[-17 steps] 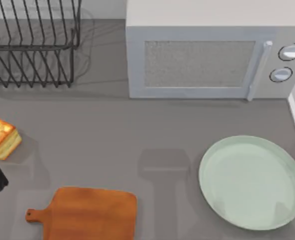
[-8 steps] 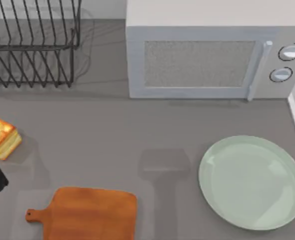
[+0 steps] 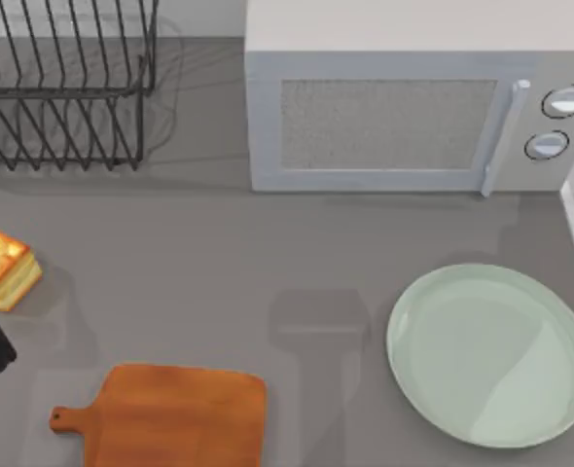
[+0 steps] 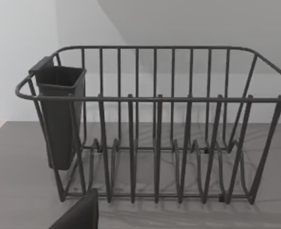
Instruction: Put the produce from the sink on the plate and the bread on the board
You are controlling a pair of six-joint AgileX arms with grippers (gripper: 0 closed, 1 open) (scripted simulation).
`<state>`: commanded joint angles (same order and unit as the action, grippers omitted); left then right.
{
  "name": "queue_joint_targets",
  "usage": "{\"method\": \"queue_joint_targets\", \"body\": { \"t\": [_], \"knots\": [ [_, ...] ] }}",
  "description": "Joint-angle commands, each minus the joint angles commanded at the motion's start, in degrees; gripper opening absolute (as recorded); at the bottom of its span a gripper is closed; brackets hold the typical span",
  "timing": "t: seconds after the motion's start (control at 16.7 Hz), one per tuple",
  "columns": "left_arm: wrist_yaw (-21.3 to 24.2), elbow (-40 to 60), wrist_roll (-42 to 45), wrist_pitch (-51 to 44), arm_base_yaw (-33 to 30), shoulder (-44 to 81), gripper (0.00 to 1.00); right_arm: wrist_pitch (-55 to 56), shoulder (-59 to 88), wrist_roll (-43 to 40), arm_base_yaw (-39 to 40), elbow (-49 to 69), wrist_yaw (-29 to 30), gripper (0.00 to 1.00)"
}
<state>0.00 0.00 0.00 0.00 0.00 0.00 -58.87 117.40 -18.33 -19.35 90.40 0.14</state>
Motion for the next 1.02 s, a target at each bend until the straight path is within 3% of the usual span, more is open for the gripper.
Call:
{"method": "queue_joint_targets", "body": {
  "t": [0.6,1.02],
  "knots": [
    [0.00,0.00,0.00,0.00,0.00,0.00,1.00,-1.90,6.12,-0.83,-0.64,3.75,0.02,1.00],
    [0.00,0.00,0.00,0.00,0.00,0.00,1.00,15.96,16.34,-0.70,-0.79,-2.98,0.12,1.00]
  ]
}}
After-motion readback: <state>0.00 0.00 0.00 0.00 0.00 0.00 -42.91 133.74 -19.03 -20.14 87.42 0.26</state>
